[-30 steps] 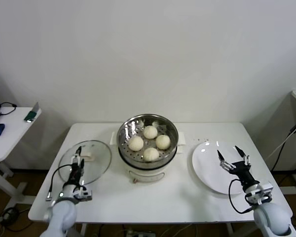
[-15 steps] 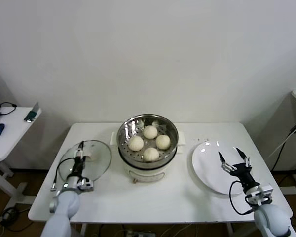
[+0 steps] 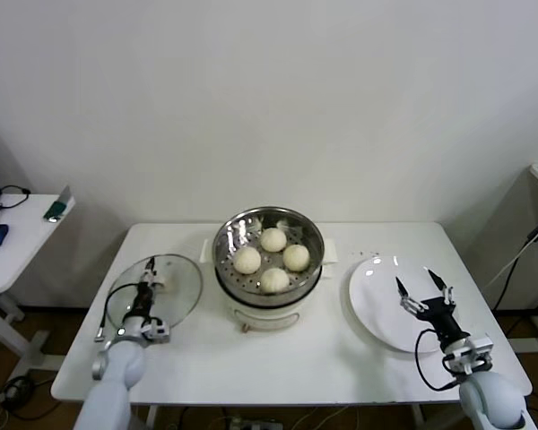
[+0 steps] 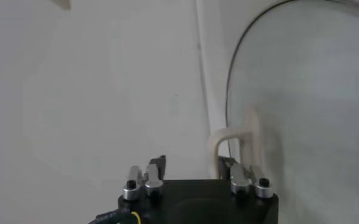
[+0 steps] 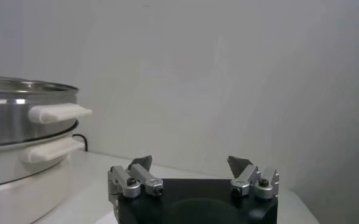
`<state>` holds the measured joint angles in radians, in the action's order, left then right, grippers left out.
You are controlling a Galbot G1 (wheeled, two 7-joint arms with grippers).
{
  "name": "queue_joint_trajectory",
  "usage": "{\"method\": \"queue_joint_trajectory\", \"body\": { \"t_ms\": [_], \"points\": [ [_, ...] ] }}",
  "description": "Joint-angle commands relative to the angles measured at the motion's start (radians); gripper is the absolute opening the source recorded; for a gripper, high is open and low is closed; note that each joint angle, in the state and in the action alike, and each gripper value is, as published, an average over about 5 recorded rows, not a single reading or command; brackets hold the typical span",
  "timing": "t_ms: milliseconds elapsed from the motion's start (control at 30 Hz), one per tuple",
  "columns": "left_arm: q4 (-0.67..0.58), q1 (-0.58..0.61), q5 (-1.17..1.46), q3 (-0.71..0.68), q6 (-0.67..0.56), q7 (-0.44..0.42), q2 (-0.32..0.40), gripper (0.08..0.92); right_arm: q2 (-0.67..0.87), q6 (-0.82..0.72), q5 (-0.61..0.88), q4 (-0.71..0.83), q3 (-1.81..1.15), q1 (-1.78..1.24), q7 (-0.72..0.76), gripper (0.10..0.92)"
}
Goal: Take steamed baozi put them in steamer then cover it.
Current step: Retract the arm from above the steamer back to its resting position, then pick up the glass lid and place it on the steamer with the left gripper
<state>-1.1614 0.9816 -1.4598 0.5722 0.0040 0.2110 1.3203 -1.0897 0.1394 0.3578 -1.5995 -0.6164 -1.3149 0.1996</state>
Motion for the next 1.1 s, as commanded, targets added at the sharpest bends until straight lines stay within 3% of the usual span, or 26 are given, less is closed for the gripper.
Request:
{"method": "queue_joint_trajectory", "body": {
  "t_ms": [33, 400, 500, 667, 833, 1100],
  "points": [
    [-0.020, 0.008, 0.054, 0.001, -0.010, -0.003, -0.013, 0.527, -0.001, 0.001, -0.011, 0.005, 0.002, 0.004, 0.001, 0.823],
    [-0.341, 0.174, 0.199, 0.002, 0.047, -0.025, -0.103, 0.209, 0.008, 0.003, -0.014, 0.026, 0.017, 0.038, 0.000, 0.823],
    [-0.446, 0.222, 0.227, 0.004, 0.082, -0.029, -0.132, 0.155, 0.013, 0.003, -0.015, 0.034, 0.024, 0.049, 0.000, 0.823],
    [-0.649, 0.324, 0.278, 0.006, 0.199, -0.041, -0.184, 0.150, 0.023, 0.005, -0.017, 0.049, 0.034, 0.067, 0.000, 0.823],
    [-0.836, 0.419, 0.314, -0.027, 0.408, -0.049, -0.263, 0.150, 0.038, 0.006, -0.021, 0.071, 0.046, 0.087, 0.000, 0.823],
    [-0.968, 0.336, 0.456, -0.220, 0.673, -0.072, -0.441, 0.150, 0.046, 0.007, -0.039, 0.119, 0.096, 0.138, 0.000, 0.823]
  ]
}}
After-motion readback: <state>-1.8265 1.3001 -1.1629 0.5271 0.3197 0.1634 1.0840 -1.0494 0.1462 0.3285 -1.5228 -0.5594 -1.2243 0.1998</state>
